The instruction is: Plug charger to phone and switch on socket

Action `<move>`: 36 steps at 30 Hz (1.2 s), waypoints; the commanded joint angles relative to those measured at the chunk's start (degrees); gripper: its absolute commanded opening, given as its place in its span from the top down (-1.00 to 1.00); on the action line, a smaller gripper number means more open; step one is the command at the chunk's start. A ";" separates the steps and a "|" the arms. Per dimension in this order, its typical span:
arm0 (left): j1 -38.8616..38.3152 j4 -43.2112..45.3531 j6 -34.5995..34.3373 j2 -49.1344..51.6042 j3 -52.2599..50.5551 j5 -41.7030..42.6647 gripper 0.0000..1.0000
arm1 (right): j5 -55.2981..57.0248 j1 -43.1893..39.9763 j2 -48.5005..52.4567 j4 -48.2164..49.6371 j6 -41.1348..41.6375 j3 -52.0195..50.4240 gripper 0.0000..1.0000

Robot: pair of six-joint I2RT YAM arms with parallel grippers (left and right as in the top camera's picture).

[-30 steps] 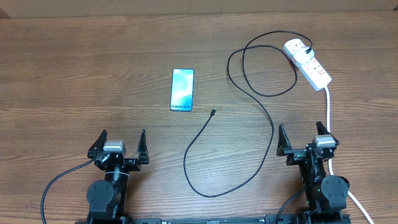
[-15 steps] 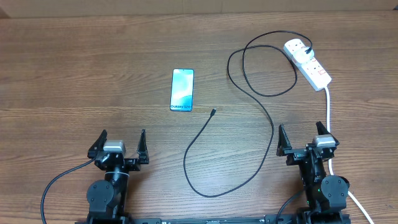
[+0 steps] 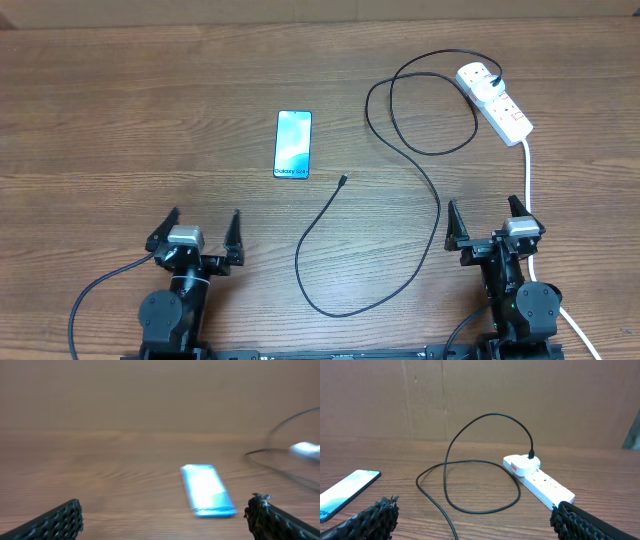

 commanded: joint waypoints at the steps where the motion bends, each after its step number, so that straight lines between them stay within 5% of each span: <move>1: 0.39 4.68 -14.71 -0.61 -0.15 18.58 -0.99 | 0.37 -0.15 -0.68 0.35 0.17 -0.57 -1.00; 11: 0.39 35.98 -17.53 -0.61 0.55 24.76 -0.99 | 0.37 -0.15 -0.68 0.35 0.17 -0.57 -1.00; 17: 0.39 35.10 -16.24 -0.39 9.14 15.80 -0.99 | 0.37 -0.15 -0.68 0.35 0.17 -0.57 -1.00; 24: 0.42 13.81 -11.37 10.25 32.87 14.49 -0.99 | 0.35 -0.15 -0.68 0.33 0.17 -0.57 -1.00; 26: 0.39 -7.43 -8.52 21.68 50.03 14.64 -0.99 | 0.35 -0.15 -0.68 0.35 0.17 -0.57 -1.00; 30: 0.39 -31.12 -4.87 36.72 70.60 18.14 -1.00 | 0.35 -0.15 -0.68 0.35 0.17 -0.57 -1.00; 36: 0.24 -43.25 -5.14 51.04 84.39 24.26 -0.99 | 0.37 -0.15 -0.68 0.35 0.17 -0.57 -1.00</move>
